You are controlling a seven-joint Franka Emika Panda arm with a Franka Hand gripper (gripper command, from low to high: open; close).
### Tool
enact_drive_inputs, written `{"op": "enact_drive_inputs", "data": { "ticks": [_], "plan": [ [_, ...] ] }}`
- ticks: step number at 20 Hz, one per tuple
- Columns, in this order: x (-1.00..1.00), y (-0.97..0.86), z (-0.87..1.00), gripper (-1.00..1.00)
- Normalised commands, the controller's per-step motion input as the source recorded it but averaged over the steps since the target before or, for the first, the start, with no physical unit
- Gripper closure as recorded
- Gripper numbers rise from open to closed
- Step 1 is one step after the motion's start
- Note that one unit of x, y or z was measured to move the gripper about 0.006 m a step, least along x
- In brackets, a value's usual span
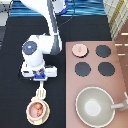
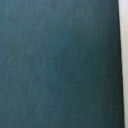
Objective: Take the lid off the pot, put the pot on the plate, and use the tool to push the pot to the front of the table.
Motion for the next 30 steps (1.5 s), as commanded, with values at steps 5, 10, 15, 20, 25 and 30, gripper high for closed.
{"op": "enact_drive_inputs", "data": {
  "ticks": [5,10,15,20,25,30],
  "plan": [
    [1.0,-0.09,0.25,1.0],
    [0.79,0.01,0.41,1.0],
    [-0.65,0.39,0.59,1.0],
    [-0.8,0.32,0.61,1.0],
    [-0.78,0.3,0.58,1.0],
    [-0.77,0.24,0.51,1.0]
  ]
}}
